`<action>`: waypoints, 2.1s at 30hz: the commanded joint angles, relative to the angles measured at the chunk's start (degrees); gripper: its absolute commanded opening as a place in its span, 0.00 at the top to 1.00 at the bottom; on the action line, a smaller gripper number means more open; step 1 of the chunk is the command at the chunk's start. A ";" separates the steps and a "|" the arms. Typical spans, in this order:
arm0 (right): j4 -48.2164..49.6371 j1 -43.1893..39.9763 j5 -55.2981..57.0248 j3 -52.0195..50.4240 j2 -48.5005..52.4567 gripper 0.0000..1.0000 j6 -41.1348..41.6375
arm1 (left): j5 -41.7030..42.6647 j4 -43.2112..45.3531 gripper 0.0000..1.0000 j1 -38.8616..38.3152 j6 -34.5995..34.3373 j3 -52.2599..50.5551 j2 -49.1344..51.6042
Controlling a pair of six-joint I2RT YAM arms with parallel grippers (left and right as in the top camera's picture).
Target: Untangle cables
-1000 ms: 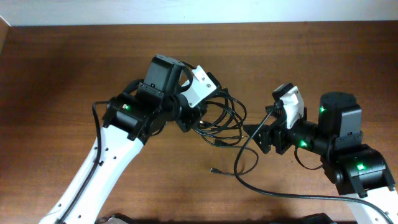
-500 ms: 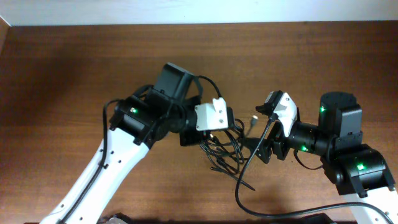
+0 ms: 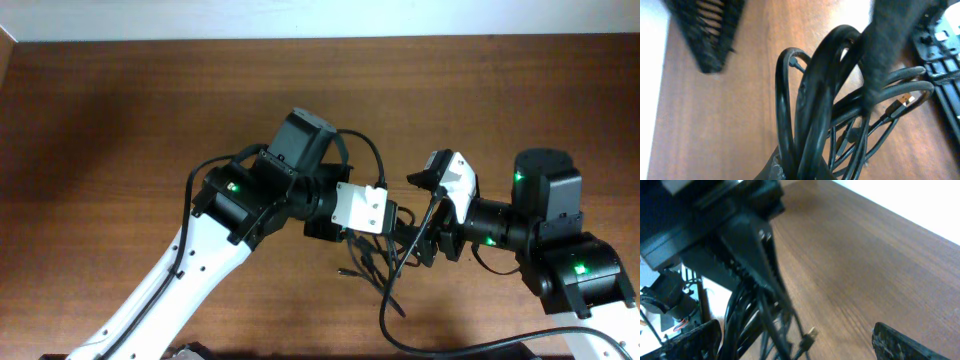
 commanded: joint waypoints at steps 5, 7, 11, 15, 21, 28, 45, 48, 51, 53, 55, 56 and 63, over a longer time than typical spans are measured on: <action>-3.02 -0.15 -1.70 0.11 -0.50 0.10 -0.61 | 1.20 6.71 1.00 -0.22 -4.66 0.70 -0.59; -3.06 -0.15 -1.68 0.11 -0.50 0.12 -0.59 | -1.95 7.78 1.00 -0.22 -8.26 0.70 -0.57; -3.04 -0.15 -1.68 0.11 -0.50 0.29 -0.61 | -5.86 8.35 1.00 -0.13 -12.11 0.70 -0.59; -3.02 -0.15 -1.66 0.11 -0.50 0.69 -0.61 | -5.79 8.81 1.00 -0.13 -13.55 0.70 -0.59; -2.99 -0.17 -1.66 0.11 -0.50 0.96 -0.59 | -5.79 8.79 1.00 -0.13 -14.84 0.70 -0.59; -1.33 -0.22 -1.44 0.11 -0.50 0.96 -0.57 | -5.90 9.05 0.01 -0.11 -20.59 0.70 -1.42; 13.44 -0.26 -10.29 0.13 -0.57 0.96 12.39 | -6.08 5.77 0.01 16.17 -44.87 0.70 -12.52; 17.66 -0.26 -13.42 0.13 -0.57 0.96 15.43 | -5.92 5.40 0.01 17.68 -47.91 0.70 -12.57; 21.31 -0.26 -16.13 0.13 -0.57 0.96 17.77 | -5.20 4.72 0.01 18.91 -48.43 0.70 -12.85; 22.18 -0.26 -17.07 0.13 -0.57 0.96 17.75 | -3.74 4.33 0.01 19.28 -48.39 0.70 -13.29; 22.18 -0.26 -17.05 0.13 -0.57 0.96 17.75 | -0.81 4.17 0.01 19.28 -47.04 0.70 -13.64; 22.18 -0.26 -17.05 0.13 -0.57 0.96 17.75 | 0.35 4.04 0.01 19.28 -46.31 0.70 -13.66; 22.80 -0.26 -17.05 0.13 -0.50 0.96 17.70 | 4.15 1.60 0.01 19.23 -46.07 0.70 -13.44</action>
